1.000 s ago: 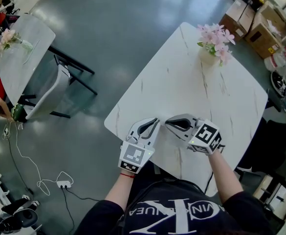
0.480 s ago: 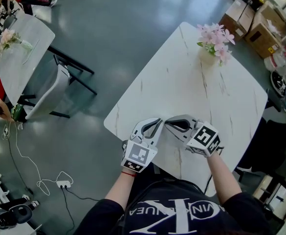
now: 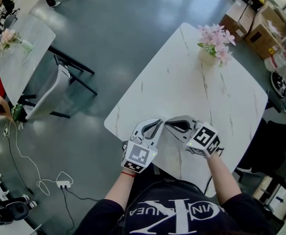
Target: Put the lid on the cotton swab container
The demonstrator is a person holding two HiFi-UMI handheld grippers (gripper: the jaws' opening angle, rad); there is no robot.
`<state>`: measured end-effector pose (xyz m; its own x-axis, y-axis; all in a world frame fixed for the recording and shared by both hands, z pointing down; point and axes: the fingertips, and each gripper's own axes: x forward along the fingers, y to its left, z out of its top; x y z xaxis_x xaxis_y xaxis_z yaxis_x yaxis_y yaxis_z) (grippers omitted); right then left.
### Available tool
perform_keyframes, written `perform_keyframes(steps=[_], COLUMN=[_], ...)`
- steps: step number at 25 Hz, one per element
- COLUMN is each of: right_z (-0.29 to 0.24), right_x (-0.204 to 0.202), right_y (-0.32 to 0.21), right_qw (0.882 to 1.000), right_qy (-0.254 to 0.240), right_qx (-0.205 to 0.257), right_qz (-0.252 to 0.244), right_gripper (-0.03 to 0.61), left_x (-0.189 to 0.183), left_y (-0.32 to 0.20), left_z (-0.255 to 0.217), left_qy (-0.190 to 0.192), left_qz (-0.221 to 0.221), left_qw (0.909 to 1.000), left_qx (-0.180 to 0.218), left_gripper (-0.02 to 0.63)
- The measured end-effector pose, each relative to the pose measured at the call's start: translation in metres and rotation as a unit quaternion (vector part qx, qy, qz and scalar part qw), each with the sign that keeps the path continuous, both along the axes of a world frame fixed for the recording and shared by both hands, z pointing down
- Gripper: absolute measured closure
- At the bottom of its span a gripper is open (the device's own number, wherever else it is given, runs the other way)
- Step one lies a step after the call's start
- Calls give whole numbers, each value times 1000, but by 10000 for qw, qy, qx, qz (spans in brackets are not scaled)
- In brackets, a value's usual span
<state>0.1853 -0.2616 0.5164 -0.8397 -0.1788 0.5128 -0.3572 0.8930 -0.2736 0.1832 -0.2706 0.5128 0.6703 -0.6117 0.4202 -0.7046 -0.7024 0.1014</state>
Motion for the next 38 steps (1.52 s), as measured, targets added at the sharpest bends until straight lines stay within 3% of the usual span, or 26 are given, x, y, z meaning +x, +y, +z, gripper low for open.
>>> perform_keyframes(steps=[9, 12, 18, 38], right_z=[1, 1, -15, -53], right_x=[0, 0, 5, 4], right_y=[-1, 0, 2, 17], right_qw=[9999, 9995, 9960, 9822], right_qy=[-23, -174, -576, -913], right_qx=[-4, -198, -332, -156], right_qz=[101, 167, 599, 1633], right_gripper=[575, 575, 575, 575], left_x=[-3, -3, 7, 0], left_y=[-2, -1, 1, 5], left_z=[-2, -1, -17, -52], left_qy=[125, 64, 106, 123], left_qz=[-2, 46, 352, 1143], left_qw=[9999, 9999, 9993, 9932], left_qx=[-53, -146, -36, 175], left_gripper=[591, 591, 591, 591])
